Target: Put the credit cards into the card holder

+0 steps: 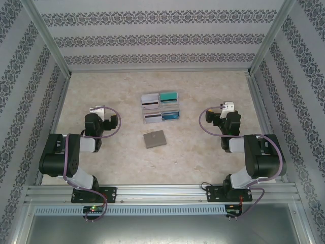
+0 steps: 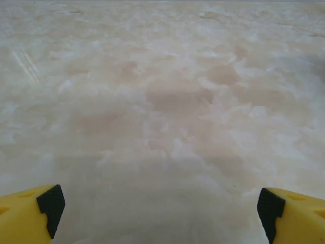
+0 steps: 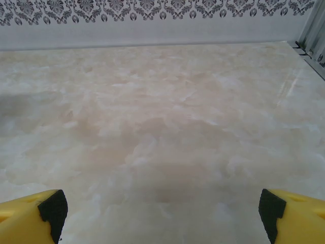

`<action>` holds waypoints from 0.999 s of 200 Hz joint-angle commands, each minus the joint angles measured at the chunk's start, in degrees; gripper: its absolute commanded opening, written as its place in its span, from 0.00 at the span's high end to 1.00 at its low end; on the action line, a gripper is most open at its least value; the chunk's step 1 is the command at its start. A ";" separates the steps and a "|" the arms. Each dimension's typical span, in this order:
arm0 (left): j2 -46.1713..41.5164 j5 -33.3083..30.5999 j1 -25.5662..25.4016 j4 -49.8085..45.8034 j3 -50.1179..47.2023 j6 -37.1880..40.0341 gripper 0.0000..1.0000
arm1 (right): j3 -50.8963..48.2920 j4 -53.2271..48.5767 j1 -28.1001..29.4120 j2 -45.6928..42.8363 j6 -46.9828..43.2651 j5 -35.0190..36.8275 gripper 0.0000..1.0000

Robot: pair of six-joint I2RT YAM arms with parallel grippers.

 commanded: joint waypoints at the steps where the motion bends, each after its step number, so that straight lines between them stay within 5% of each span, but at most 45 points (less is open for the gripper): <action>1: -0.14 0.72 -0.58 1.29 0.90 1.21 0.01 | 0.37 0.47 0.20 -0.79 -0.64 -1.16 0.02; 200: -0.39 0.00 -0.59 0.95 1.14 0.81 0.01 | 0.37 0.47 0.43 -1.37 0.14 1.40 0.02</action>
